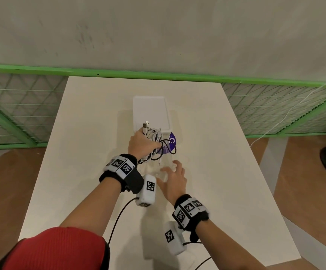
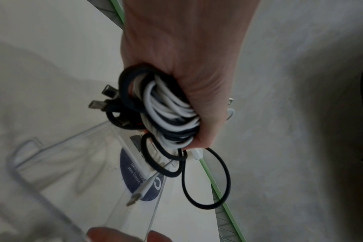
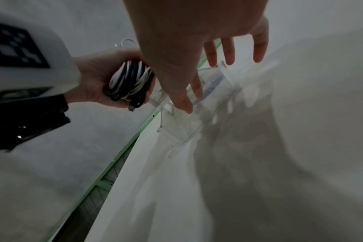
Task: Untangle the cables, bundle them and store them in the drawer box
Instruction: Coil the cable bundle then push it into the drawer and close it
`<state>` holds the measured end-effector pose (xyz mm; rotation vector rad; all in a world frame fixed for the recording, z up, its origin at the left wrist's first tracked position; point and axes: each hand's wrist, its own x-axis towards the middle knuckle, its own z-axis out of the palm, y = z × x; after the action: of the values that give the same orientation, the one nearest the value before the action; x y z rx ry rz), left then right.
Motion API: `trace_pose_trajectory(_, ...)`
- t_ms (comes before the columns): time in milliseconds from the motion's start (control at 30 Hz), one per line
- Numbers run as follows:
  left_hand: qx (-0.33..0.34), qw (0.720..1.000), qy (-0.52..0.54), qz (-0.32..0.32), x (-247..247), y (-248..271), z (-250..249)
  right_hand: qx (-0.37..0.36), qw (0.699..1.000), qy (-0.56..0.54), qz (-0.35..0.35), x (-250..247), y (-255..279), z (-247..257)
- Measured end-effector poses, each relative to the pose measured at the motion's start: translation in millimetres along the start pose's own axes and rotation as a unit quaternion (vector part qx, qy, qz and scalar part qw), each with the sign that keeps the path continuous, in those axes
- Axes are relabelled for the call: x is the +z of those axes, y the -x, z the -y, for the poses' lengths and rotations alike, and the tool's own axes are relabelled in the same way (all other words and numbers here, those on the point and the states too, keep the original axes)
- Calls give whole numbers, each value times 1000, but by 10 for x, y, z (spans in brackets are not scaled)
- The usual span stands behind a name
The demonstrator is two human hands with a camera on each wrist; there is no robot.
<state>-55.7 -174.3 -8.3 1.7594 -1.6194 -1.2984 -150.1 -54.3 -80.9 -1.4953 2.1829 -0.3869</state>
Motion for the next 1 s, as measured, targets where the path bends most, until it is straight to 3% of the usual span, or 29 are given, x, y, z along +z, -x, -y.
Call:
trace_pose_trajectory(167, 3, 999, 51, -18, 12, 60, 31, -37, 999, -30, 4, -42, 64, -132)
trace_pose_trajectory(233, -19, 995, 97, -27, 45, 111, 74, -22, 991, -129, -41, -162, 13, -147)
trace_pose_trajectory(300, -71, 986, 149, -6, 123, 162, 161, 14, 951, -295, -92, -287, -49, -143)
trace_pose_trajectory(367, -124, 976, 176, 41, 214, 209, 246, 30, 906, -414, -83, -326, -127, -105)
trace_pose_trajectory(500, -148, 968, 189, 69, 384, 69, 457, 3, 876, -481, -42, -210, -198, 44)
trace_pose_trajectory(567, -155, 967, 192, 68, 417, -52, 519, -5, 887, -459, -41, -140, -186, 131)
trace_pose_trajectory(733, -154, 973, 154, 71, 420, -72, 420, -37, 956, -289, -43, 100, -230, 217)
trace_pose_trajectory(1000, -93, 975, 193, 52, 547, -113, 516, -102, 965, -236, -54, 275, -318, 135)
